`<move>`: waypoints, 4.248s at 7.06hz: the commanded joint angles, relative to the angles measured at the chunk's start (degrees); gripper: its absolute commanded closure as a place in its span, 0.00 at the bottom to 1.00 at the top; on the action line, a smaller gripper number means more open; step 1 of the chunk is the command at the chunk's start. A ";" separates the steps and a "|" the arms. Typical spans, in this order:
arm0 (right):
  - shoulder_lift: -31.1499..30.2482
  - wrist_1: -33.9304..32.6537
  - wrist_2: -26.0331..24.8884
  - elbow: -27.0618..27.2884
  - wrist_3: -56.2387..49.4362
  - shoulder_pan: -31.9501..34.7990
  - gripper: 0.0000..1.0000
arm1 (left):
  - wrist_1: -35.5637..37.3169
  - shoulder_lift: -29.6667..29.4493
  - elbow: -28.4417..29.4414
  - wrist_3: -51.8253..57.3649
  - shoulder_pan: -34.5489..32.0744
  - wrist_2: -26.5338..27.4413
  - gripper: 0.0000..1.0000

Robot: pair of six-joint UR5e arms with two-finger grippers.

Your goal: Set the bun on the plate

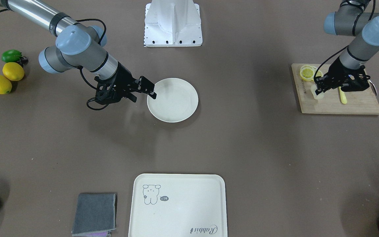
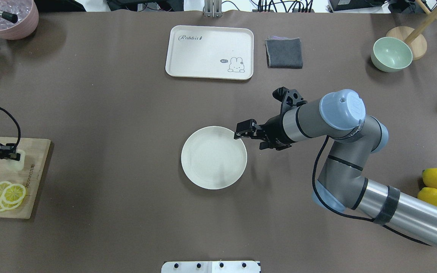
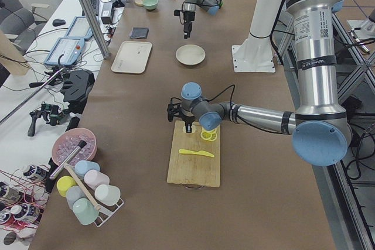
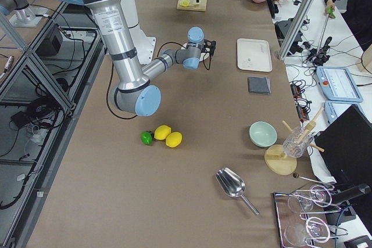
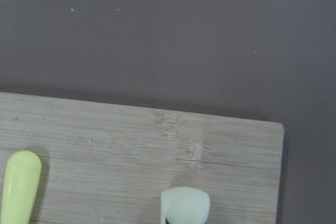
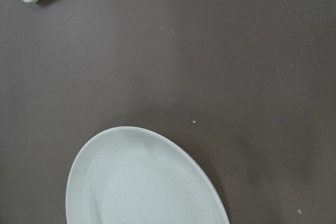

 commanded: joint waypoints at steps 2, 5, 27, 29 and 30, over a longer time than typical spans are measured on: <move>-3.73 -2.67 18.00 1.31 -3.20 15.50 0.02 | 11.47 -9.05 -6.41 -2.96 -0.59 -1.23 0.80; -13.45 -2.68 22.44 2.10 -16.18 23.34 0.01 | 32.55 -32.86 -5.73 -16.30 5.79 3.56 0.79; -24.06 -37.44 16.55 -1.32 -94.31 49.27 0.01 | 43.17 -35.79 0.69 26.70 -9.47 -0.90 0.02; -23.34 -38.98 16.55 -1.32 -95.07 50.52 0.01 | 44.48 -26.82 1.92 51.76 -22.94 -6.13 0.02; -23.25 -38.98 16.55 -1.41 -94.98 50.61 0.00 | 45.02 -23.64 5.23 62.40 -28.66 -9.80 0.02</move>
